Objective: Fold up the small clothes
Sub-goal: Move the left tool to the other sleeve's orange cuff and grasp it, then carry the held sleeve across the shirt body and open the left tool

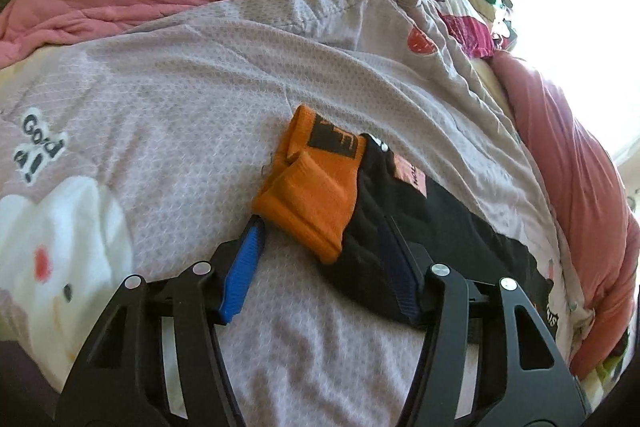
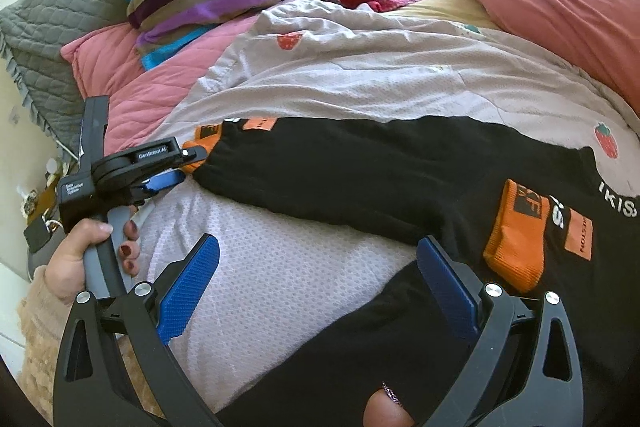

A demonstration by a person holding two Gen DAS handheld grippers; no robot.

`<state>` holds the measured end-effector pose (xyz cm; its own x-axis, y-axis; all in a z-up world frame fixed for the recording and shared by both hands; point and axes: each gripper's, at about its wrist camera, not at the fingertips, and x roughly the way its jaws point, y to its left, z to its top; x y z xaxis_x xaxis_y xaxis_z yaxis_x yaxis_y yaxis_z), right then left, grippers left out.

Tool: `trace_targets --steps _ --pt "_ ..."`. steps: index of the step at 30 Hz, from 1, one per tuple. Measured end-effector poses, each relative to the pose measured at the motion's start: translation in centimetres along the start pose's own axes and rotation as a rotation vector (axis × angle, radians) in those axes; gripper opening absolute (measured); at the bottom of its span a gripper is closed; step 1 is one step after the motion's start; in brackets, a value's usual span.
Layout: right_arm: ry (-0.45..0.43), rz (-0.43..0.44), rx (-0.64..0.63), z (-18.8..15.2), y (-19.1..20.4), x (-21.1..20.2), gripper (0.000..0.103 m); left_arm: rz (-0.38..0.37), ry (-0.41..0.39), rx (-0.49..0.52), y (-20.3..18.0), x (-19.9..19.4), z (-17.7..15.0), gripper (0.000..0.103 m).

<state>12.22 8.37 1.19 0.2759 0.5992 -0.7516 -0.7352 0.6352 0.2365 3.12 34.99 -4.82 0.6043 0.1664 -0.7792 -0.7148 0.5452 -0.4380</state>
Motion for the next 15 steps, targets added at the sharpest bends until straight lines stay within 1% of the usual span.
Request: trace_targets --steps 1,4,6,7,8,9,11,15 --pt "0.001 -0.004 0.009 -0.1 -0.3 0.0 0.098 0.001 -0.004 -0.001 -0.1 0.2 0.2 0.051" --pt "0.003 -0.013 0.032 -0.2 -1.1 -0.1 0.098 0.010 -0.007 -0.001 -0.4 0.9 0.7 0.041" --pt "0.002 -0.019 0.041 -0.4 -1.5 -0.1 0.098 0.018 -0.005 0.001 -0.6 1.4 1.1 0.028" --pt "0.002 -0.020 0.044 -0.4 -1.6 -0.1 0.098 0.015 -0.004 0.002 -0.6 1.5 1.2 0.023" --pt "0.001 -0.021 0.048 -0.4 -1.7 -0.2 0.098 0.004 -0.005 0.001 -0.7 1.6 1.4 0.008" --pt "0.001 -0.023 0.052 -0.4 -1.8 -0.3 0.098 -0.015 -0.008 0.002 -0.8 1.5 1.5 0.005" --pt "-0.005 -0.026 0.061 -0.5 -2.2 -0.6 0.098 -0.022 -0.017 0.020 -1.4 1.2 1.5 0.005" --pt "-0.018 -0.035 0.080 -0.6 -3.1 -1.3 0.098 -0.076 -0.047 0.056 -3.1 -0.6 1.1 0.004"
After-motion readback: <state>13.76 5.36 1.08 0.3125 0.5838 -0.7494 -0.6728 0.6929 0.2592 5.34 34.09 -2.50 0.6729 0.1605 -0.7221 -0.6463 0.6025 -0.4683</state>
